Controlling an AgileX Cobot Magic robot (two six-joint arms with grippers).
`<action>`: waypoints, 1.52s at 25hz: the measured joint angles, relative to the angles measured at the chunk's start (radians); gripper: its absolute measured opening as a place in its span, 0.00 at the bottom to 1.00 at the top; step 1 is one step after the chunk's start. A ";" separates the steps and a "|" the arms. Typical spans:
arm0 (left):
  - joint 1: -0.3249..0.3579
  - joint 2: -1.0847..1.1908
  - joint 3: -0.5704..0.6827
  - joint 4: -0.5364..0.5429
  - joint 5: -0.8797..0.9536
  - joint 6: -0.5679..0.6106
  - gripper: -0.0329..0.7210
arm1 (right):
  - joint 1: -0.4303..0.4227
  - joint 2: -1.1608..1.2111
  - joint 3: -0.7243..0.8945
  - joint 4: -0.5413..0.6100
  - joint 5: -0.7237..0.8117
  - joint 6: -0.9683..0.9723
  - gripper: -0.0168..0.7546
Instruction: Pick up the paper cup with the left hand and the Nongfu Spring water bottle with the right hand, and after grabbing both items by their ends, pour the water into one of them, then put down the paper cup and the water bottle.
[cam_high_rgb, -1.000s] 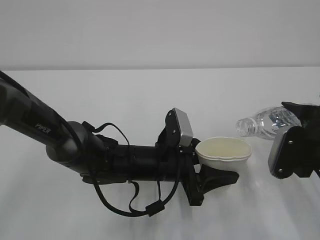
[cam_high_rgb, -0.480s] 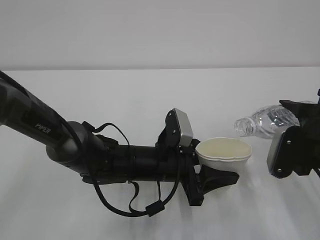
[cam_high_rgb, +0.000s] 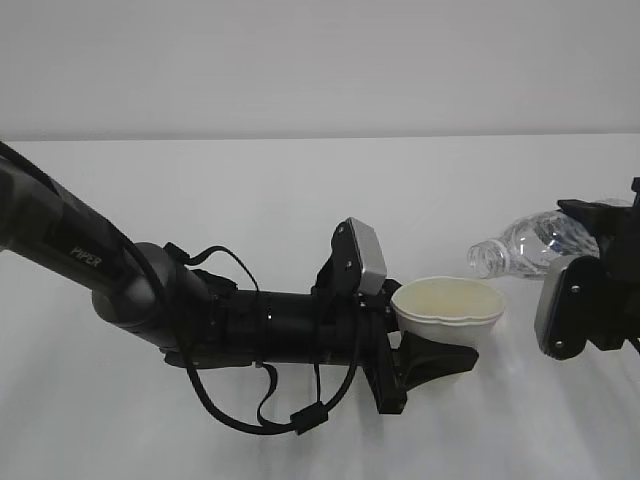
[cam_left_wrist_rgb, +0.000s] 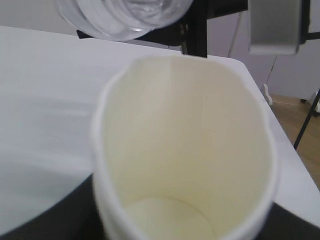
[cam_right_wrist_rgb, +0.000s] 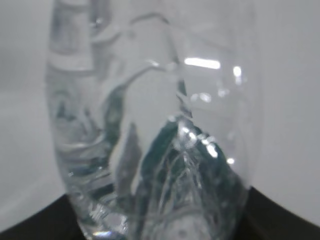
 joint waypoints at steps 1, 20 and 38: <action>0.000 0.000 0.000 0.001 0.000 -0.001 0.57 | 0.000 0.000 0.000 0.000 0.000 -0.001 0.54; 0.000 0.000 0.000 0.022 0.000 -0.002 0.57 | 0.000 0.000 0.000 -0.001 0.000 -0.039 0.54; 0.000 0.000 0.000 0.024 0.000 -0.002 0.57 | 0.000 0.000 0.000 -0.004 -0.002 -0.066 0.54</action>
